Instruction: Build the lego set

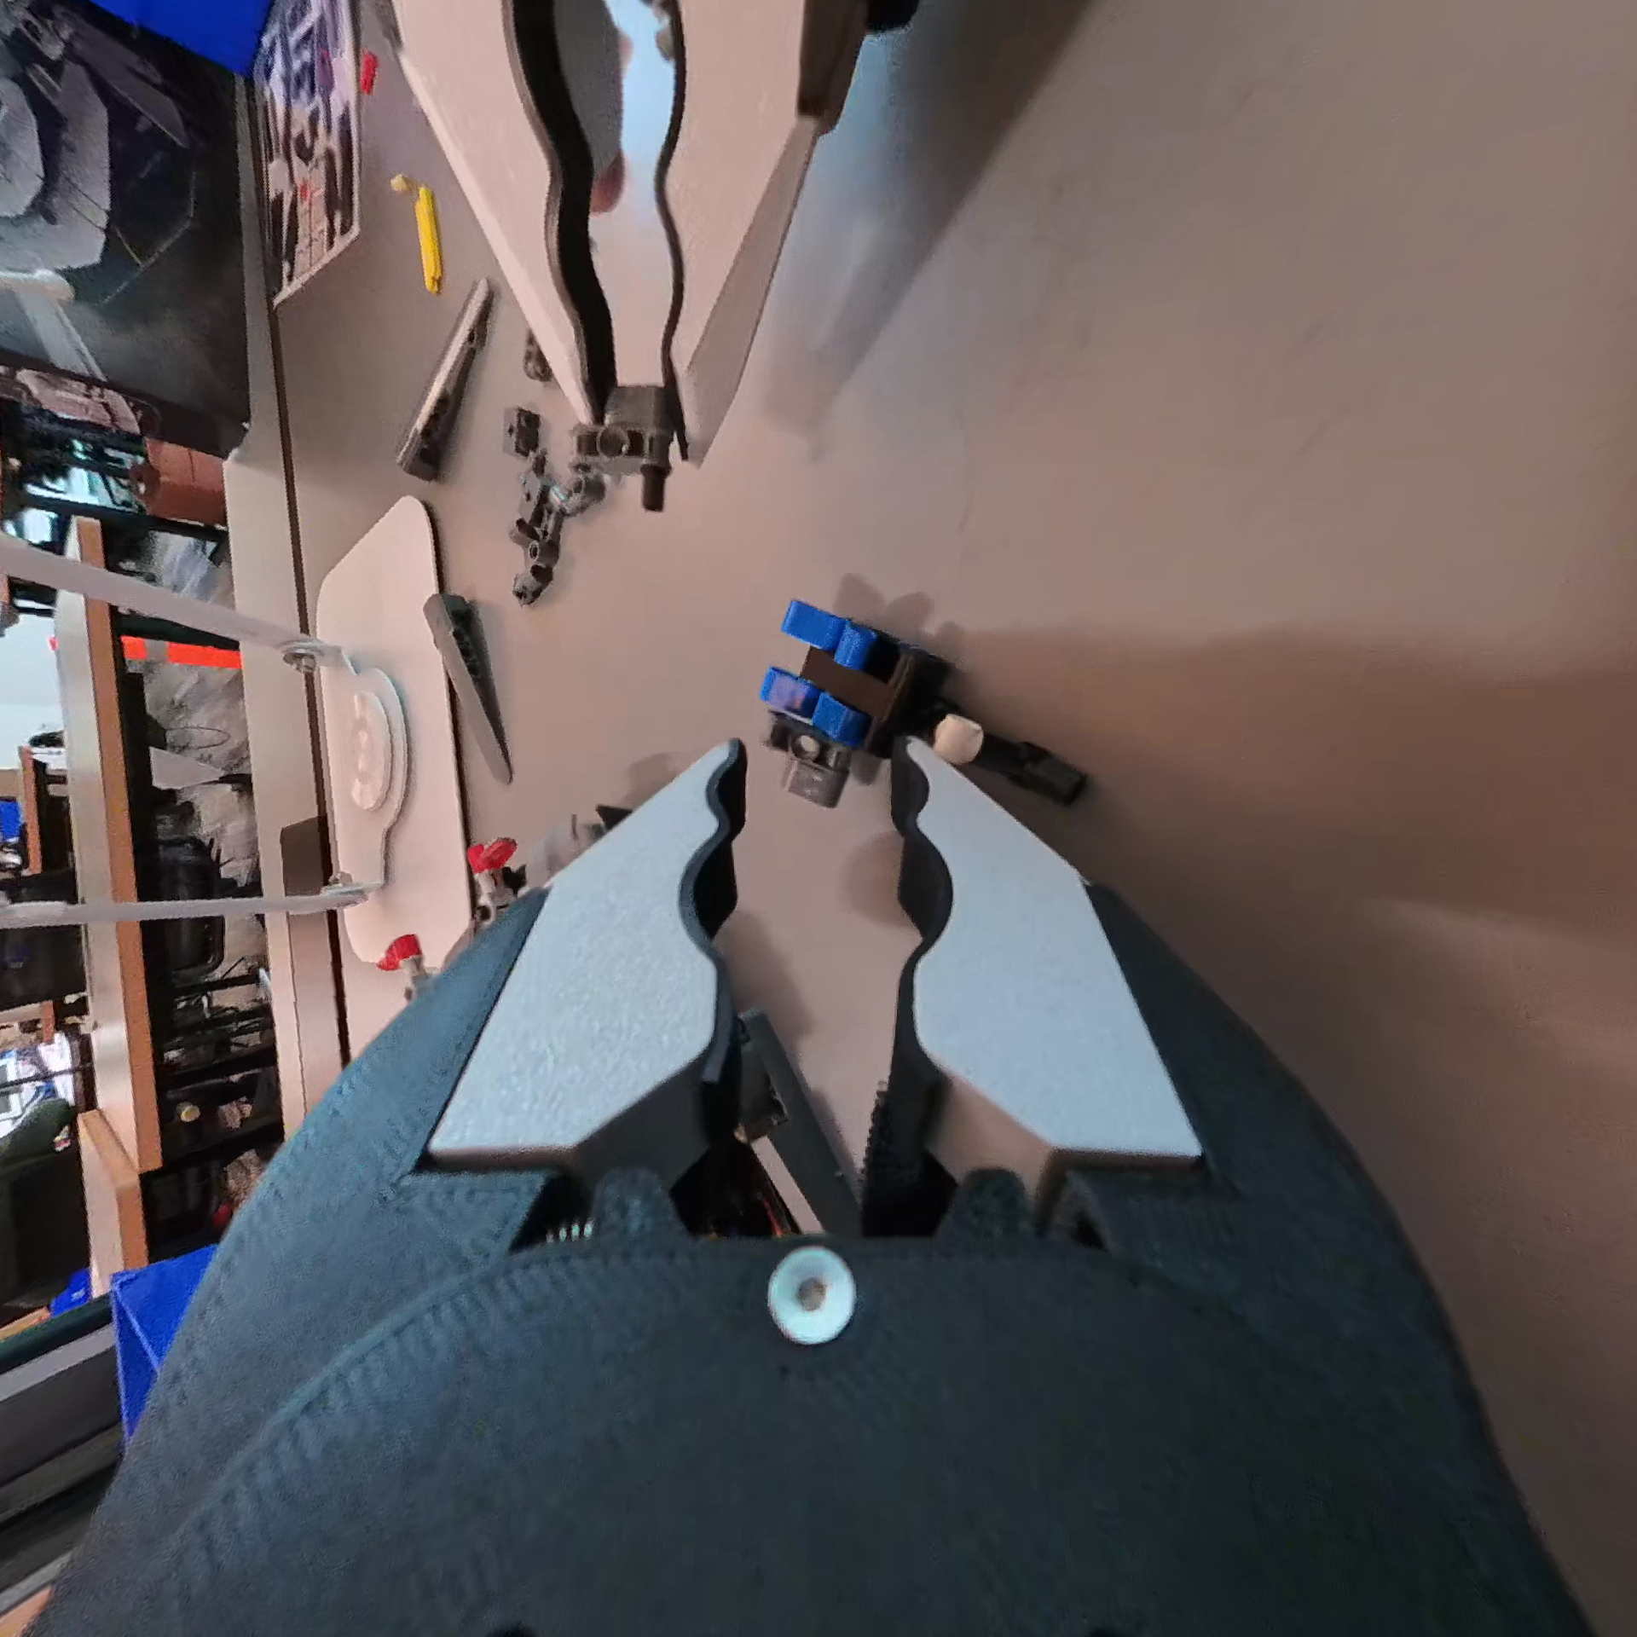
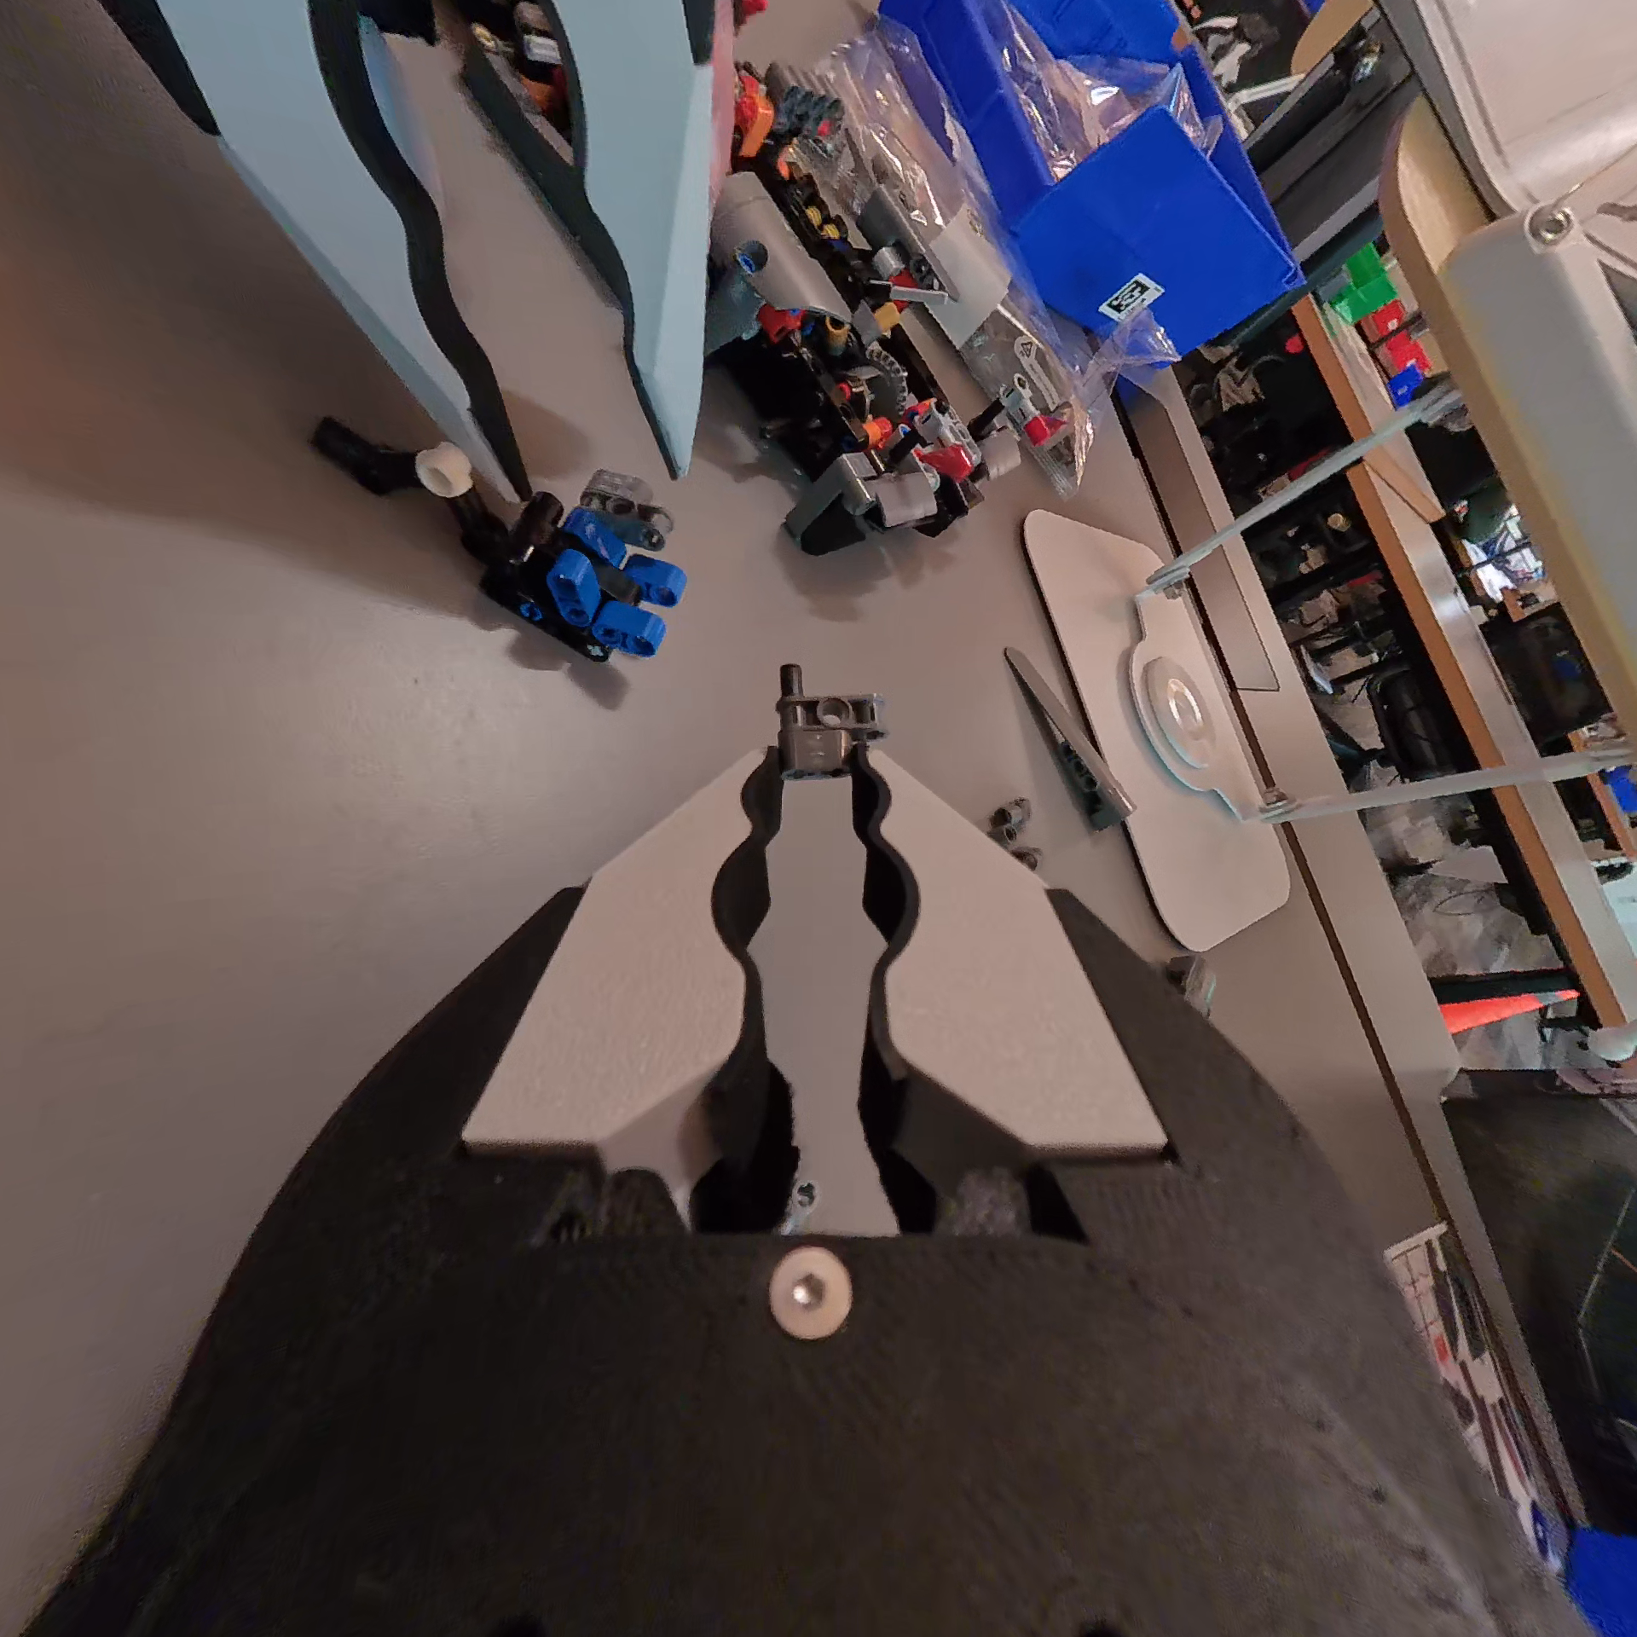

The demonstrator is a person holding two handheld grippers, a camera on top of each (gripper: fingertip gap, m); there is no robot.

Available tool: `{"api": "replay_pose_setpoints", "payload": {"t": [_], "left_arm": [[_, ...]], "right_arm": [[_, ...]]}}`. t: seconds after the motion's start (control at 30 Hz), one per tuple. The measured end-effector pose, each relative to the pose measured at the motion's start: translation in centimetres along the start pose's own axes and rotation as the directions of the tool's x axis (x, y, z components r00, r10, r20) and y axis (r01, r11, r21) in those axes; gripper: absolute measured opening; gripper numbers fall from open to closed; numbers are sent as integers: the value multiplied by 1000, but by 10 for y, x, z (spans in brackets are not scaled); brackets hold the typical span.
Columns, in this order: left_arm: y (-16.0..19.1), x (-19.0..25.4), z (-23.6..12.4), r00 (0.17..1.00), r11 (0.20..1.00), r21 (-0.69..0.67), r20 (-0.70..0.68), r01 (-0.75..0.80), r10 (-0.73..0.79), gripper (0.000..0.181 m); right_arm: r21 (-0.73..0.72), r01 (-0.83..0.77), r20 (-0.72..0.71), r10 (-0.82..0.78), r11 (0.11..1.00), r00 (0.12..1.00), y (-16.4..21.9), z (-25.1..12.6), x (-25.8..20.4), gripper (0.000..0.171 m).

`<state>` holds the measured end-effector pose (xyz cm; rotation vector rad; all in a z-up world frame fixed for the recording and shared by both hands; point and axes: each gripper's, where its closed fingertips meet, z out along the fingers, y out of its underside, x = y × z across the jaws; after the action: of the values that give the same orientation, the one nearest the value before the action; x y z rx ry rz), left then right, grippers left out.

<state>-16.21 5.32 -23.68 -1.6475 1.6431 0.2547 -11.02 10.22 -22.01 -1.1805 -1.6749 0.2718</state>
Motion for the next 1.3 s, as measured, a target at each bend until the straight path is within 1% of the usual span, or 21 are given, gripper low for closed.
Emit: {"api": "replay_pose_setpoints", "payload": {"t": [0.07,0.13,0.3,0.37,0.5,0.6,0.67,0.73,0.83,0.93,1.03,1.2,1.3], "left_arm": [[-1,-5,-2,1000,1000,16,20,4,-4,30],[-2,-15,-6,997,999,35,73,3,-6,27],[-31,-44,-29,968,982,189,247,-8,-39,18],[-32,-49,-30,960,979,202,275,-3,-53,17],[-18,-46,-18,965,991,132,263,-16,-20,20],[-19,-42,-15,973,988,151,231,-13,-23,14],[-19,-43,-14,971,988,151,237,-22,-14,10],[-20,-43,-13,967,989,143,256,-37,-1,6],[-30,-49,-15,953,982,184,303,-48,-10,3],[-33,-55,-17,940,979,202,340,-40,-32,3],[-27,-52,-13,947,984,172,320,-41,-16,5],[-28,-71,-19,905,983,183,421,-11,-68,4],[-29,-74,-20,896,978,207,435,-8,-85,3]], "right_arm": [[-7,-13,1,13,1000,1000,2,2,1,13],[-14,-11,1,11,1000,1000,3,4,0,13],[-15,-2,-35,1,1000,999,2,3,5,13],[-9,-19,-48,18,1000,999,3,1,9,13],[-9,-28,-82,28,1000,996,5,-4,16,13],[-8,-37,-104,36,999,994,6,-7,20,13],[-18,-39,-117,36,999,992,10,-8,22,13],[-26,-35,-128,31,999,991,12,-9,24,13],[-46,-10,-153,3,999,988,13,-9,25,13],[-68,33,-180,-45,997,983,10,-11,24,13],[-70,75,-192,-87,995,977,1,-13,16,13],[-98,108,-188,-125,989,974,-2,-14,-4,13],[-91,91,-219,-109,992,970,-4,-20,-8,13]]}}
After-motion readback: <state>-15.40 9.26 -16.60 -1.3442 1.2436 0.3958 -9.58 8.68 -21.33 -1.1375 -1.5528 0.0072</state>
